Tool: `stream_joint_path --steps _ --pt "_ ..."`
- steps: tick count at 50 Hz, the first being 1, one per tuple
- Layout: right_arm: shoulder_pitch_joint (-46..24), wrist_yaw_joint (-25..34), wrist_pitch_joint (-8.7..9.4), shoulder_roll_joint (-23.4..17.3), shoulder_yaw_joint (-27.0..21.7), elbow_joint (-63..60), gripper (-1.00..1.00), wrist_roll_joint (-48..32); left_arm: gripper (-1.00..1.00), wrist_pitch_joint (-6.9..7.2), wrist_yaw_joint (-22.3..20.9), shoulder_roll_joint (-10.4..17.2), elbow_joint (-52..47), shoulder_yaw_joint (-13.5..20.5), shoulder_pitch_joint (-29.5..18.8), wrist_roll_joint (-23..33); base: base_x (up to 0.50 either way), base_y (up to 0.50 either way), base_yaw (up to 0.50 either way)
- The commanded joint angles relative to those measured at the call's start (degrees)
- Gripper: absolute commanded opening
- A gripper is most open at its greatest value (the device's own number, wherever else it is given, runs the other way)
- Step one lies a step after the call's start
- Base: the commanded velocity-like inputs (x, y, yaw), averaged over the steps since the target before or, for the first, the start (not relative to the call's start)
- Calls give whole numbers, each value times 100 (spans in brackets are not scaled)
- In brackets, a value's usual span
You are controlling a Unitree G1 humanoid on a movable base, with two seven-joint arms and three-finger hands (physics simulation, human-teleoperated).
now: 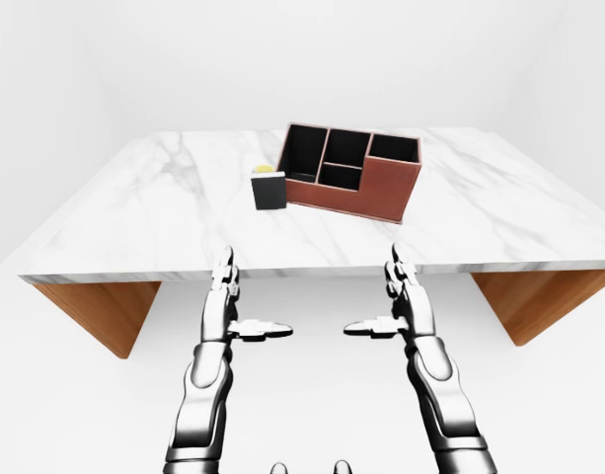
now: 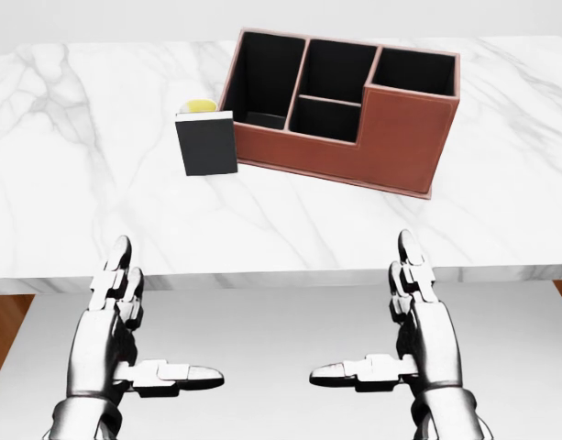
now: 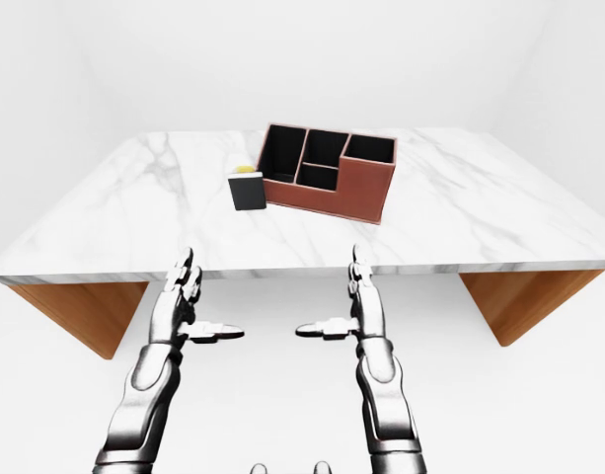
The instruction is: Pick up the book and place it in the caddy.
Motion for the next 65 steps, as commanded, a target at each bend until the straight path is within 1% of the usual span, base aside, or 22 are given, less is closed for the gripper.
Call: stream_joint_path --steps 1,2,3,6,8,9,10,12,13,15,17,18,20,27,32,44,56,65 --pt "99 314 7 -101 -114 -78 100 57 100 339 -146 57 -138 110 -47 -60 0 0 0" --pt "99 422 -8 -137 -95 -107 100 22 100 382 -160 63 -158 96 -72 -39 0 0 0" --pt "86 445 59 -122 -135 -123 100 69 100 429 -165 64 -165 94 -99 -32 0 0 0" --pt "-17 488 37 -142 -210 51 100 100 100 429 -123 61 -58 123 -255 -34 0 0 0" --pt "-53 533 76 -171 -262 91 100 129 100 429 -93 80 73 120 -380 14 0 0 0" --pt "-63 547 123 -184 -269 63 100 114 100 429 -142 105 91 101 -411 37 0 0 0" --pt "-66 570 101 -203 -264 79 100 65 100 429 -126 103 143 113 -439 57 0 0 0" --pt "-48 613 124 -212 -282 14 100 50 100 429 -84 100 175 142 -492 58 0 0 0" --pt "-27 626 201 -220 -287 -98 100 29 100 429 -76 103 121 140 -499 68 0 0 0" --pt "-10 670 264 -235 -304 -188 100 -8 100 429 -50 111 61 166 -576 45 0 0 0" --pt "-7 718 387 -254 -332 -355 100 -22 100 429 -58 139 24 178 -623 56 0 0 0" --pt "-12 731 406 -259 -352 -390 100 -33 100 429 -135 192 -30 146 -631 118 0 0 0" --pt "21 820 518 -291 -325 -587 100 -126 100 429 -173 197 -136 143 -625 193 0 0 0" --pt "-8 974 518 -303 -374 -1009 100 -246 100 429 -195 213 -350 239 -689 199 0 0 0" --pt "-91 1040 518 -334 -452 -1095 100 -248 100 429 -252 236 -513 245 -663 228 0 0 0" --pt "-287 1184 518 -419 -565 -1748 100 -297 100 429 -280 326 -605 359 -920 251 0 0 0" --pt "-466 1270 518 -443 -581 -2635 100 -397 100 429 -263 448 -1149 531 -1181 128 0 0 0" --pt "-470 1274 518 -424 -489 -2585 100 -541 100 429 -343 457 -1315 528 -1069 118 0 0 0"
